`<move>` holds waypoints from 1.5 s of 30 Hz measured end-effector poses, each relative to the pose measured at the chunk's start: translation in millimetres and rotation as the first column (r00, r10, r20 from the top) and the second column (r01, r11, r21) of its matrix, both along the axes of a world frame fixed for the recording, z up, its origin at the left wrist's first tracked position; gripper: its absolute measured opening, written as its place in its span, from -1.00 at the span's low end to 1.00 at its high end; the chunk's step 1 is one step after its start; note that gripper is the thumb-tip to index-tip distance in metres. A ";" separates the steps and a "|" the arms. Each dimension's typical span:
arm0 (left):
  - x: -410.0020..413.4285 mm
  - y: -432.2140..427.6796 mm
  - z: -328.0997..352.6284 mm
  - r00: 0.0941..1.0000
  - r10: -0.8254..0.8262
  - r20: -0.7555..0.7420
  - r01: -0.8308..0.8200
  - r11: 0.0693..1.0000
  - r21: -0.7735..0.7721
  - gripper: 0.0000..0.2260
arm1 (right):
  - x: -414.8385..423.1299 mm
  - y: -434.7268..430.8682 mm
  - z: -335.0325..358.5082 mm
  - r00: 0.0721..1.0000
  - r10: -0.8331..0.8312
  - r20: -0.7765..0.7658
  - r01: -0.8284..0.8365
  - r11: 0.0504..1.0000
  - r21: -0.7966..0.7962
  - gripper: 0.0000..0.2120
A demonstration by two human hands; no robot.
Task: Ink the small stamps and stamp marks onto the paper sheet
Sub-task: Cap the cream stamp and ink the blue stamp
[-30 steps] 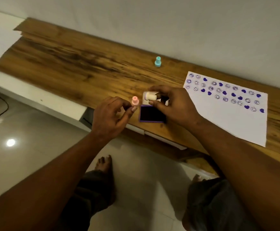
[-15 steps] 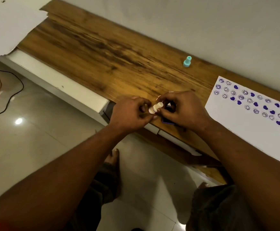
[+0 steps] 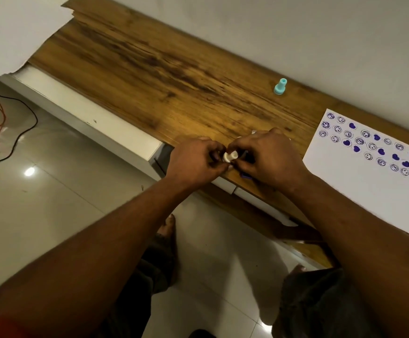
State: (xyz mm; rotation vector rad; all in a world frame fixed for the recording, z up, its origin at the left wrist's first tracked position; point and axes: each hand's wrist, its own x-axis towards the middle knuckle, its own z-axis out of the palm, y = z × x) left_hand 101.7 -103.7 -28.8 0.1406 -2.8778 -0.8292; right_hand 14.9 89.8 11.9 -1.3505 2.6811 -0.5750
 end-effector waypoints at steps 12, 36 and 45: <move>-3.1 -0.1 -2.8 0.999 -0.019 0.033 0.020 1.000 -0.021 -0.78 | -0.3 -15.5 4.8 0.979 0.075 -0.192 -0.027 0.969 0.244 -0.76; -18.8 5.2 -1.8 0.989 0.150 0.008 -0.150 0.989 0.016 -0.70 | -23.5 23.7 25.1 0.942 -0.308 0.132 0.330 0.920 -0.210 -0.56; -22.4 4.3 2.1 0.986 0.165 0.001 -0.165 0.986 0.034 -0.52 | -56.1 35.2 20.4 0.917 -0.380 0.122 0.399 0.871 -0.286 -0.58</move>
